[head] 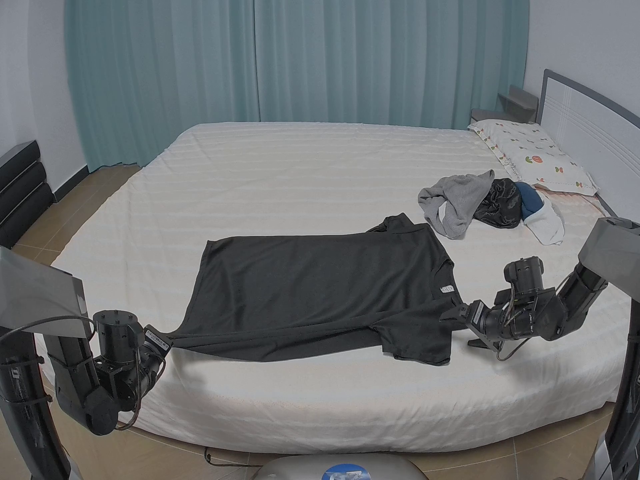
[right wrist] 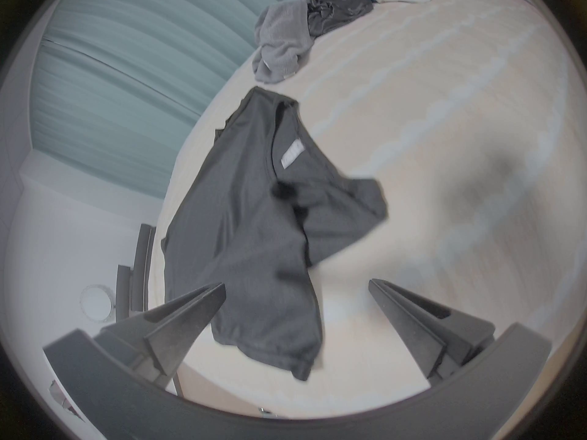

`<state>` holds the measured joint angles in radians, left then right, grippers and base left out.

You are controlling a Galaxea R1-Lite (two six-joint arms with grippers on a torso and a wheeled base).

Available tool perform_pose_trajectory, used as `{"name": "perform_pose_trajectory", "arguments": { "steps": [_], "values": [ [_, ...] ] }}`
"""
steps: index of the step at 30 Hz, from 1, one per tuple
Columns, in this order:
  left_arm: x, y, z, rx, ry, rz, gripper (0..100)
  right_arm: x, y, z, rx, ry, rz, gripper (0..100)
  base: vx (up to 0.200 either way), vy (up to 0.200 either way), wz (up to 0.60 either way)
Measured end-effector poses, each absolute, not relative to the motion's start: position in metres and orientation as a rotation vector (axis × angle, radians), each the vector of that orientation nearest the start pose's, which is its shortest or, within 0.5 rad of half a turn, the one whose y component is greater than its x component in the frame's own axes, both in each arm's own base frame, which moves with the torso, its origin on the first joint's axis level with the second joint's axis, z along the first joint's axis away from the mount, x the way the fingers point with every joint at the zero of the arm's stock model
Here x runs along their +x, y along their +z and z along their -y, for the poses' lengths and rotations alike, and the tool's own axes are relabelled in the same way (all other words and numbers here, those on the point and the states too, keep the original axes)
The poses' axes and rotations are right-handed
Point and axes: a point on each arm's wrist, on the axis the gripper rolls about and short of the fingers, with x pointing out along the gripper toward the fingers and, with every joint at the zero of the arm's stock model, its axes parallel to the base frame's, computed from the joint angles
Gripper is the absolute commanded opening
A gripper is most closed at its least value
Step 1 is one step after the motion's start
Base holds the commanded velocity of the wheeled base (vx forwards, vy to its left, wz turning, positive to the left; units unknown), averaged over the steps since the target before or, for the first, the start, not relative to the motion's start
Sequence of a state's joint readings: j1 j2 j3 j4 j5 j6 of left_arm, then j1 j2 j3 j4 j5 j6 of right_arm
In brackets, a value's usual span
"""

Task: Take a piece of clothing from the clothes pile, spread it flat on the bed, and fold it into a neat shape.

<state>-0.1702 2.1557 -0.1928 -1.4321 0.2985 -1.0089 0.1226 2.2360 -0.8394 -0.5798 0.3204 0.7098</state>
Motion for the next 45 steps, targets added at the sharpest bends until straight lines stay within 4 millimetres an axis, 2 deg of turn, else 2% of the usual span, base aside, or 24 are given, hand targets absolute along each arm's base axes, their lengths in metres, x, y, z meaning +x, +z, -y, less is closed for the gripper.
{"name": "perform_pose_trajectory", "arguments": {
  "steps": [3, 6, 15, 16, 23, 29, 34, 39, 45],
  "values": [
    [0.253, 0.008, 0.037, -0.861, 0.372, -0.406, 0, 0.340, 0.003, -0.053, 0.731, 0.135, -0.979, 100, 0.000, 0.000, 0.00],
    [0.252, 0.008, 0.037, -0.860, 0.372, -0.408, 0, 0.332, 0.003, -0.057, 0.731, 0.150, -0.999, 100, 0.000, 0.000, 0.00],
    [0.252, 0.008, 0.036, -0.860, 0.372, -0.410, 0, 0.336, 0.009, -0.066, 0.741, 0.209, -0.997, 100, 0.000, 0.000, 0.00],
    [0.252, 0.008, 0.036, -0.860, 0.372, -0.409, 0, 0.337, 0.008, -0.067, 0.738, 0.211, -0.997, 0, 0.000, 0.000, 0.00],
    [0.252, 0.009, 0.035, -0.862, 0.375, -0.407, 0, 0.343, -0.003, -0.078, 0.711, 0.218, -1.013, 0, 0.000, 0.000, 0.00],
    [0.253, 0.009, 0.034, -0.864, 0.378, -0.401, 0, 0.344, -0.009, -0.079, 0.697, 0.197, -1.028, 0, 0.000, 0.000, 0.00],
    [0.252, 0.010, 0.034, -0.862, 0.378, -0.400, 0, 0.341, -0.006, -0.076, 0.691, 0.172, -1.018, 0, 0.000, 0.000, 0.00],
    [0.251, 0.011, 0.033, -0.852, 0.378, -0.399, 0, 0.329, 0.004, -0.064, 0.707, 0.154, -1.015, 0, 0.000, 0.000, 0.00],
    [0.246, 0.012, 0.031, -0.809, 0.373, -0.415, 0, 0.301, 0.013, -0.048, 0.716, 0.142, -1.041, 0, 0.000, 0.000, 0.00]
  ]
}}
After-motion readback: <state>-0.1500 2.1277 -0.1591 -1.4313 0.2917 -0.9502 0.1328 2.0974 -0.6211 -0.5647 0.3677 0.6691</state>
